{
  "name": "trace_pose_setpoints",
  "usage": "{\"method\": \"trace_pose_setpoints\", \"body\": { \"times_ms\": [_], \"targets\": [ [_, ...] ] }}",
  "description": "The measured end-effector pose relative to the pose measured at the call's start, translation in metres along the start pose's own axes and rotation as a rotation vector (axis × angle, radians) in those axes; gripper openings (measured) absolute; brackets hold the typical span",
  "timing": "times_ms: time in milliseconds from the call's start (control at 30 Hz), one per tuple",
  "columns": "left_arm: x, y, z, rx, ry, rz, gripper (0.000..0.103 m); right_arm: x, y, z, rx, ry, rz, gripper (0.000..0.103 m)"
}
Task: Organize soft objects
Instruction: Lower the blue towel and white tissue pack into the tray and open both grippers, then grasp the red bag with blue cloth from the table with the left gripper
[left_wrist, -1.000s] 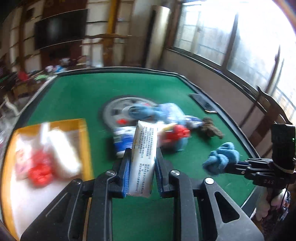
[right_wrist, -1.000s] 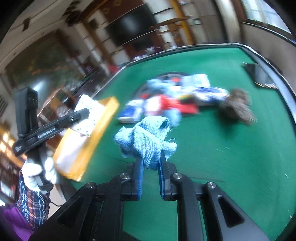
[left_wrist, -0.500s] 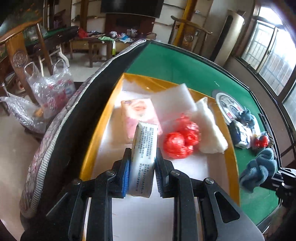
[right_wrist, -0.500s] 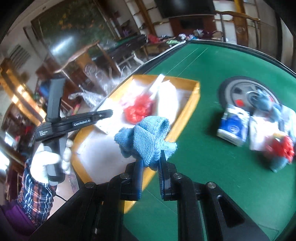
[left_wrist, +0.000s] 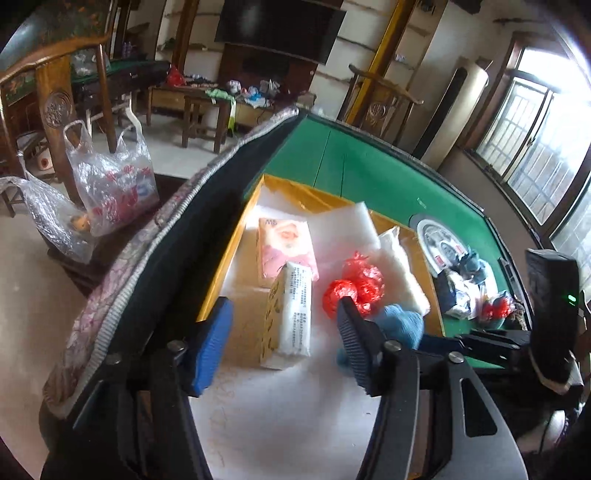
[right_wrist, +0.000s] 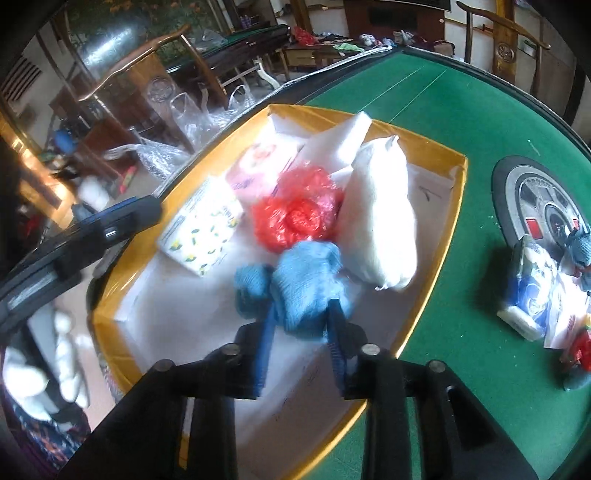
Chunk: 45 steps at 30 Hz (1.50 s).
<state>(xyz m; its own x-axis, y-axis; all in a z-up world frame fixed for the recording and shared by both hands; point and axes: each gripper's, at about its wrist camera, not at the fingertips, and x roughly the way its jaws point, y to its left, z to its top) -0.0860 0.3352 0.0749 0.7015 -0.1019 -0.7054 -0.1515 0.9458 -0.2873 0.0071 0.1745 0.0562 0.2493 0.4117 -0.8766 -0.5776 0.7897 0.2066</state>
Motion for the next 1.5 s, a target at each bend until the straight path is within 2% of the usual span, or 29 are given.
{"method": "trace_pose_setpoints", "body": {
  "times_ms": [67,133,233,333,433,500,567,600,633,667,767,867,967,1167,1333,1400,1500],
  "targets": [
    [-0.014,-0.001,-0.001,-0.001,-0.036,-0.009,0.065,-0.009,0.0,0.0,0.001,-0.027,-0.004,0.037],
    [-0.025,-0.003,-0.002,-0.005,-0.064,-0.015,0.068,-0.022,-0.002,-0.001,0.003,-0.062,-0.007,0.04],
    [-0.036,-0.009,-0.005,-0.015,-0.093,-0.037,0.068,-0.051,-0.012,-0.008,0.012,-0.138,-0.03,0.046],
    [-0.046,-0.021,-0.008,-0.026,-0.126,-0.062,0.069,-0.081,-0.034,-0.022,0.047,-0.217,-0.068,0.048],
    [-0.059,-0.042,-0.016,-0.009,-0.201,-0.03,0.069,-0.11,-0.068,-0.042,0.123,-0.289,-0.115,0.049],
    [-0.067,-0.057,-0.023,0.0,-0.252,-0.023,0.078,-0.128,-0.096,-0.058,0.183,-0.351,-0.179,0.049],
    [-0.073,-0.075,-0.031,0.02,-0.298,-0.027,0.079,-0.152,-0.126,-0.079,0.248,-0.428,-0.272,0.051],
    [-0.075,-0.084,-0.034,0.041,-0.317,-0.023,0.079,-0.163,-0.139,-0.089,0.279,-0.466,-0.316,0.054],
    [-0.075,-0.095,-0.038,0.07,-0.336,-0.02,0.08,-0.173,-0.153,-0.099,0.309,-0.502,-0.354,0.063],
    [-0.075,-0.105,-0.041,0.099,-0.348,-0.021,0.083,-0.184,-0.17,-0.11,0.356,-0.533,-0.391,0.067],
    [-0.068,-0.128,-0.046,0.155,-0.327,-0.06,0.083,-0.201,-0.214,-0.13,0.487,-0.509,-0.439,0.07],
    [-0.055,-0.144,-0.049,0.178,-0.247,-0.125,0.083,-0.201,-0.244,-0.139,0.551,-0.461,-0.398,0.07],
    [-0.049,-0.156,-0.054,0.193,-0.19,-0.145,0.083,-0.188,-0.25,-0.132,0.538,-0.419,-0.355,0.069],
    [-0.054,-0.159,-0.058,0.166,-0.198,-0.11,0.083,-0.146,-0.256,-0.098,0.507,-0.384,-0.189,0.069],
    [-0.051,-0.156,-0.06,0.13,-0.17,-0.128,0.083,-0.105,-0.271,-0.067,0.535,-0.326,-0.104,0.069],
    [-0.052,-0.155,-0.062,0.145,-0.176,-0.117,0.083,-0.09,-0.267,-0.065,0.529,-0.284,0.035,0.069],
    [-0.052,-0.152,-0.063,0.156,-0.18,-0.115,0.083,-0.084,-0.238,-0.075,0.428,-0.217,0.331,0.069]
  ]
}}
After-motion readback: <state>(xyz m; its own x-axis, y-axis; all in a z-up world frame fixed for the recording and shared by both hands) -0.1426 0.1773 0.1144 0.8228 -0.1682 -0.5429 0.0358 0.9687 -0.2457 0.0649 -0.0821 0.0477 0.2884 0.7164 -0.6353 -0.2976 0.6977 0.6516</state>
